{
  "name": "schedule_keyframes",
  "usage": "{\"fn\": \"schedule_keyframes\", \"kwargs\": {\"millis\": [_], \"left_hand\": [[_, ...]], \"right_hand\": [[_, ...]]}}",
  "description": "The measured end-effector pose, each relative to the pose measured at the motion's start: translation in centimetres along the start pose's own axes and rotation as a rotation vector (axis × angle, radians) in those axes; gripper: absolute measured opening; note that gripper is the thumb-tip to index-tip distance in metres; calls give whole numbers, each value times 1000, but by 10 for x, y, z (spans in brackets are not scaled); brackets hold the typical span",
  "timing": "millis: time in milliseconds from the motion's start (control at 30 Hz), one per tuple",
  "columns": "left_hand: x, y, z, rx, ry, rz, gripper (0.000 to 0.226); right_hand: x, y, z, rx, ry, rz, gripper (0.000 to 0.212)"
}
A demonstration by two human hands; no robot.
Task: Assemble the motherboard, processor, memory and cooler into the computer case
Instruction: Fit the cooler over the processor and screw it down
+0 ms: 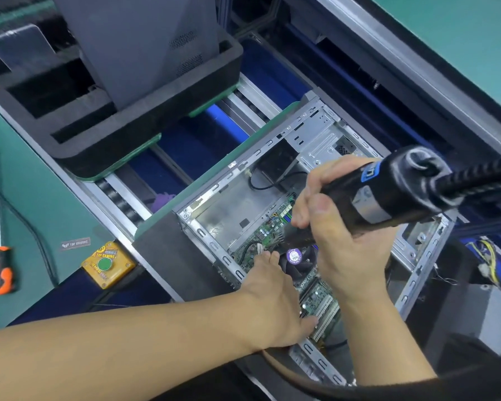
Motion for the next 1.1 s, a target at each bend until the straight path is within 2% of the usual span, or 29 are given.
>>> {"fn": "schedule_keyframes", "kwargs": {"millis": [33,167,300,433,533,633,867,1100], "left_hand": [[1,-2,0,-51,-3,10,70],[1,-5,-4,-19,57,63,69],[1,-8,-11,-9,69,51,72],[3,-8,-13,4,75,26,87],[3,-11,-13,19,67,25,87],[2,-12,-15,25,63,-3,86],[2,-15,-18,9,72,-8,82],[1,-16,-19,-6,69,-9,82]], "right_hand": [[6,-6,0,32,-22,77,16],[11,-13,8,-4,-69,132,24],[13,-16,13,6,-58,172,12],[9,-8,9,-77,-93,166,21],[7,-1,9,-121,-114,152,27],[11,-8,12,-70,-95,187,31],[21,-21,7,-16,-32,192,18],[19,-16,13,-24,-53,180,28]]}}
Point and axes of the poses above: each hand's wrist, its own z-axis towards the middle knuckle, its own y-axis out of the palm, x = y × z, the point moved 6 cm from there along z, towards the middle knuckle, and after that the axes turned 10 degrees about -z, right-handed, at the moved point
